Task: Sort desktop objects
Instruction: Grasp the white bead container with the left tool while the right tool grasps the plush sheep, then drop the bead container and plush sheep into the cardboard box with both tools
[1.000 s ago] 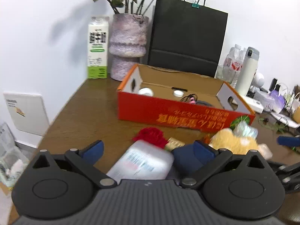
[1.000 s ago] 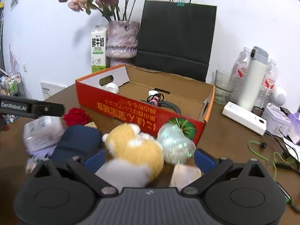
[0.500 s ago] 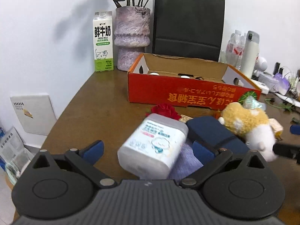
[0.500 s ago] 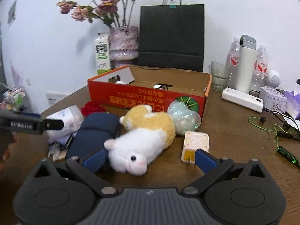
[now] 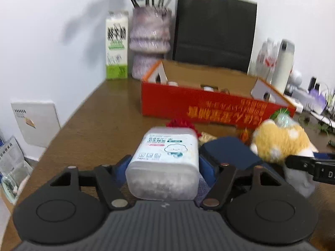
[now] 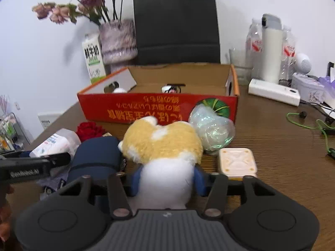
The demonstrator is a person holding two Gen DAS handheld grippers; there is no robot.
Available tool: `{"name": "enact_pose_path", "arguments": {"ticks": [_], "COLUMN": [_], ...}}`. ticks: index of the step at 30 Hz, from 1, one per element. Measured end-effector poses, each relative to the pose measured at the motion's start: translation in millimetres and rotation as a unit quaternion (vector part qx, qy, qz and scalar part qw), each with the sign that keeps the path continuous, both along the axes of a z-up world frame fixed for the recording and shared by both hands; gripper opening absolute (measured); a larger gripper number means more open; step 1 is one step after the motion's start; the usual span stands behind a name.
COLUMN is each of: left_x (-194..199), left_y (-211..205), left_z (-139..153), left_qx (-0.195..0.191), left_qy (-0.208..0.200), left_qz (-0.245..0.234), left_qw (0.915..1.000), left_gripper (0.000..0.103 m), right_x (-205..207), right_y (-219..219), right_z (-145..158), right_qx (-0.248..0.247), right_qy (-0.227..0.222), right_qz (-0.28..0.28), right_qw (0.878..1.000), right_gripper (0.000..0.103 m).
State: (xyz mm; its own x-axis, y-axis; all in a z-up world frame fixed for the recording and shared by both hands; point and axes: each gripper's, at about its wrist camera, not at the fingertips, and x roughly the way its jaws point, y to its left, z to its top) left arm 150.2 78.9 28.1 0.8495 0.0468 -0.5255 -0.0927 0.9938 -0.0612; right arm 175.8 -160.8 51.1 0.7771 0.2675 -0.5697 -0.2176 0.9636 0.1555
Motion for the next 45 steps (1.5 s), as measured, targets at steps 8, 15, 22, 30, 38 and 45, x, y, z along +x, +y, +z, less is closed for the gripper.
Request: {"name": "enact_pose_path", "arguments": {"ticks": [8, 15, 22, 30, 38, 45], "left_x": [-31.8, -38.7, -5.9, 64.6, 190.4, 165.7], "left_y": [-9.3, -17.4, -27.5, -45.2, -56.4, -40.8], "left_z": [18.6, 33.2, 71.1, 122.9, 86.8, 45.1], "left_qx": [-0.004, 0.000, 0.012, -0.005, 0.028, -0.017], "left_qy": [-0.065, -0.090, -0.107, -0.173, 0.001, 0.014], "left_qz": [0.001, -0.004, -0.050, -0.033, 0.009, 0.010], "left_qw": [0.9979, 0.9960, 0.9929, 0.9843, 0.9996, 0.9997], "left_gripper": [0.066, 0.066, 0.066, 0.066, 0.092, 0.103], "right_x": [-27.1, -28.4, -15.4, 47.5, 163.2, 159.1], "right_y": [-26.2, -31.9, -31.3, -7.7, 11.1, -6.2], "right_z": [13.6, 18.1, 52.0, 105.9, 97.5, 51.7], "right_qx": [0.049, 0.059, 0.048, 0.039, -0.025, -0.032], "right_qy": [-0.035, -0.043, -0.077, -0.137, -0.053, -0.015], "right_qz": [0.003, 0.001, 0.023, 0.015, -0.034, -0.020], "right_qw": [0.998, 0.997, 0.996, 0.990, 0.998, 0.999], "right_gripper": [0.041, 0.042, 0.042, 0.042, 0.084, 0.093]}}
